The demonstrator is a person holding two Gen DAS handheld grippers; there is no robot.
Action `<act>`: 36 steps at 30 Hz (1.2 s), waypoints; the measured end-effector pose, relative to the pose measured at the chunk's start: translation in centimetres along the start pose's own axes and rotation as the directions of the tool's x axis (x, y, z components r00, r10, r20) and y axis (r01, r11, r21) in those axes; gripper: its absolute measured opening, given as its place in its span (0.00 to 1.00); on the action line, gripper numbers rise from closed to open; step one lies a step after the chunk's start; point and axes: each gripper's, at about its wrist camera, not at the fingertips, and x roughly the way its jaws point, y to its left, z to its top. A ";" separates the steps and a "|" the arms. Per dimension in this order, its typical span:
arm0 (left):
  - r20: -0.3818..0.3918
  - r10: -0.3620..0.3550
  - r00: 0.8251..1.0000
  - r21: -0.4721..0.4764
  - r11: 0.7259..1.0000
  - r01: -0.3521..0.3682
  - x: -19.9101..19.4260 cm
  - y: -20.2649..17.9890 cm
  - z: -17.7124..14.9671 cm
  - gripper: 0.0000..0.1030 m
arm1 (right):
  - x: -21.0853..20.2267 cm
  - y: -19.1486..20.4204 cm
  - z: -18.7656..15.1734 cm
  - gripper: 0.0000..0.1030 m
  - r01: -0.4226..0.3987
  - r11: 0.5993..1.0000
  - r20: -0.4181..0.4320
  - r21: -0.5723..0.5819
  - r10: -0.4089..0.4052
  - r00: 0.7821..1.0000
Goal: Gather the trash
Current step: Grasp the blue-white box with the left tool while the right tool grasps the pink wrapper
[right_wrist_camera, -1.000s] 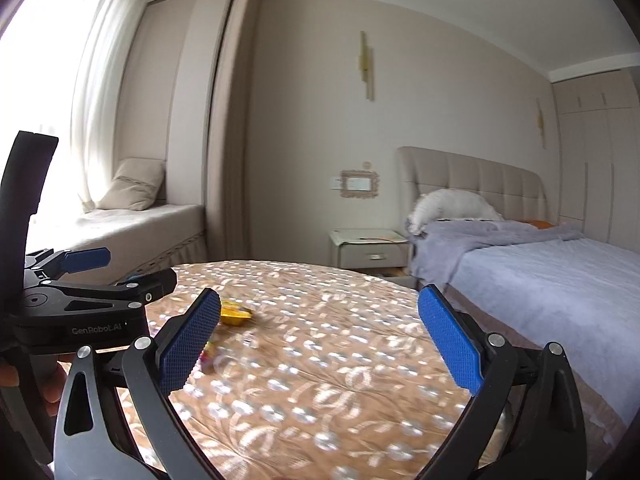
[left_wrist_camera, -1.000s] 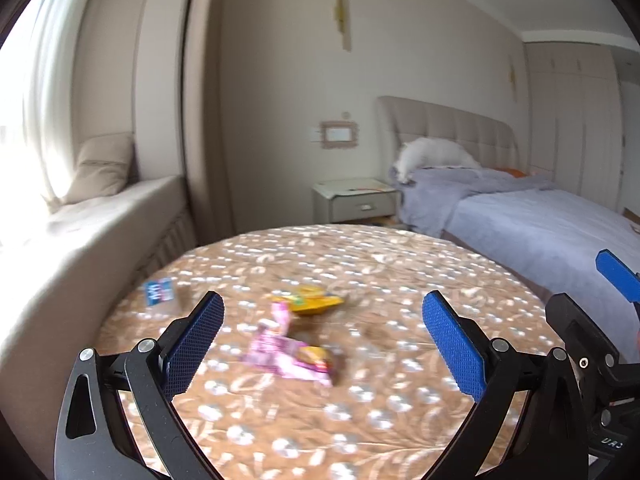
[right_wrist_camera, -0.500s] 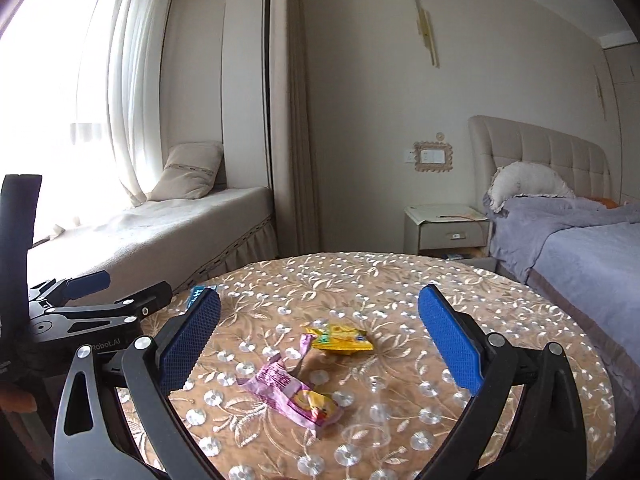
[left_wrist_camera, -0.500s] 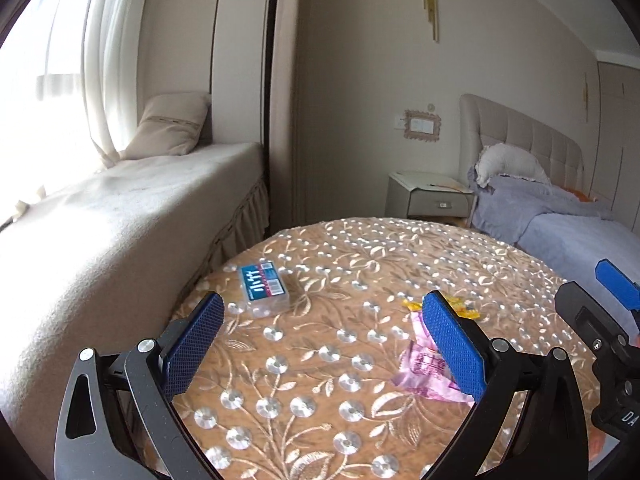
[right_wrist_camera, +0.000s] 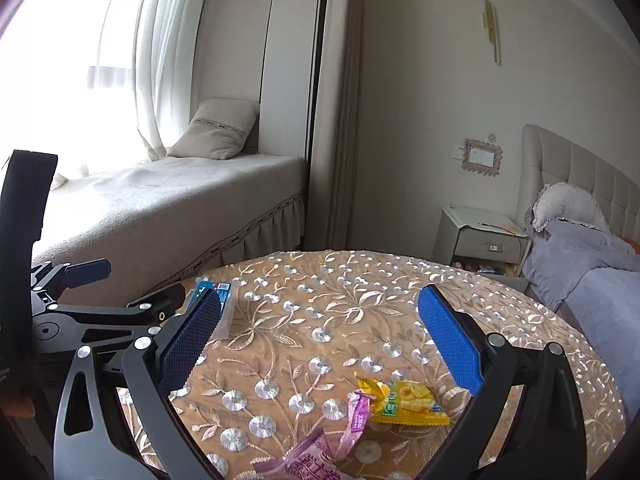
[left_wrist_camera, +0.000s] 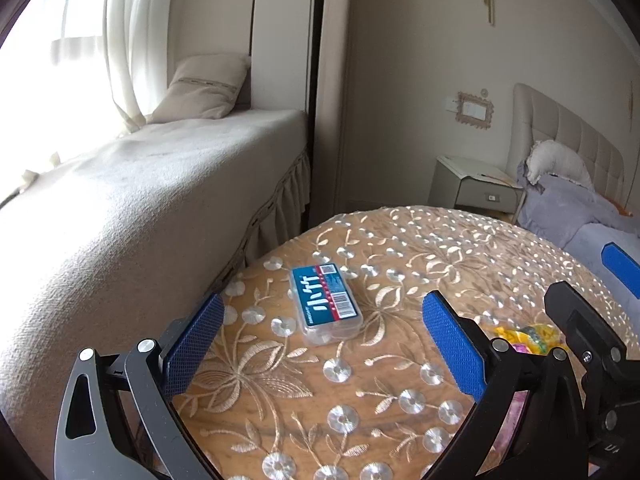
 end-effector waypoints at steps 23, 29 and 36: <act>-0.292 0.062 0.954 -0.051 0.995 -0.081 12.6 0.6 -0.5 0.95 | 7.5 -0.3 -0.3 0.95 -0.008 1.000 -0.075 -0.001 0.008 0.997; -0.314 0.029 0.949 -0.071 0.996 -0.054 13.0 0.7 -0.8 0.55 | 6.5 -0.4 -0.3 0.95 0.012 1.000 -0.065 -0.018 -0.013 0.998; -0.221 -0.009 0.975 -0.074 0.997 -0.008 8.6 -0.6 -0.4 0.55 | 4.2 -2.2 -1.0 0.95 0.070 0.998 -0.076 0.000 -0.070 0.995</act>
